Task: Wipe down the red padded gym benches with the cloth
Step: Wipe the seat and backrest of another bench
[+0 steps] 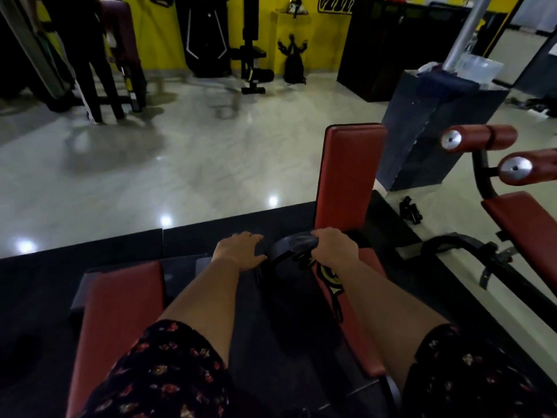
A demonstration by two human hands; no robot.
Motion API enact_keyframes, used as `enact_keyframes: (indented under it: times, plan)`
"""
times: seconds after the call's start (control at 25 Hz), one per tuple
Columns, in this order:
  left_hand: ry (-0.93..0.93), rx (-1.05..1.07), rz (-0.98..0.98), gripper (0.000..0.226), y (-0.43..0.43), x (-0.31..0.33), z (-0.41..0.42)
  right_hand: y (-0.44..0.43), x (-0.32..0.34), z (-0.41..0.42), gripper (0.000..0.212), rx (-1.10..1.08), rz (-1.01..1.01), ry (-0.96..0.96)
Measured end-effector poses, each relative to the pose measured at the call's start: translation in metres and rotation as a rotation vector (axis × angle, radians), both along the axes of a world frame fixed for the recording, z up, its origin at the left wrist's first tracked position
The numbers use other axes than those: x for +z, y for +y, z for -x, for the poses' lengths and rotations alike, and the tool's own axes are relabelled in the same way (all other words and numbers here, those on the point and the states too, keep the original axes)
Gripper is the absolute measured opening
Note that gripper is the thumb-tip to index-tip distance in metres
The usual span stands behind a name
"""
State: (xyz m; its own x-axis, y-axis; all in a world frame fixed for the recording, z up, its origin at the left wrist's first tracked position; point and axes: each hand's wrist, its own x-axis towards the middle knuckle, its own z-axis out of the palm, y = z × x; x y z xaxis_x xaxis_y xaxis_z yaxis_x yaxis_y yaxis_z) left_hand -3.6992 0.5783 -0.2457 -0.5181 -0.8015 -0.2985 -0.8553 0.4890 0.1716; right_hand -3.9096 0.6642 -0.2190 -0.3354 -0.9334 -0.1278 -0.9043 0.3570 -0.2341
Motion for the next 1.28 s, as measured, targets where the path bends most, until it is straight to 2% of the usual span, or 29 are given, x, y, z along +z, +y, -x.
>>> enact_keyframes:
  times: [0.24,0.4,0.56,0.68,0.96,1.28]
  plan:
    - [0.046,-0.017,-0.024,0.066,-0.073,-0.005,0.025,-0.069,-0.007,0.032,0.026,-0.052,-0.021,0.04]
    - [0.105,-0.018,-0.041,0.067,-0.134,-0.008,0.061,-0.127,-0.016,0.056,0.024,-0.086,0.006,0.018]
    - [0.041,-0.109,-0.051,0.068,-0.183,-0.002,0.111,-0.179,-0.01,0.1,0.024,-0.171,-0.017,-0.068]
    - [-0.036,-0.204,0.001,0.066,-0.213,-0.001,0.146,-0.205,-0.008,0.139,0.023,-0.231,-0.014,-0.065]
    - [-0.07,-0.469,0.0,0.065,-0.252,-0.002,0.245,-0.191,-0.007,0.207,0.01,-0.44,-0.059,0.0]
    - [-0.009,-0.966,0.011,0.063,-0.253,0.005,0.387,-0.135,0.009,0.248,0.018,-0.907,-0.06,0.051]
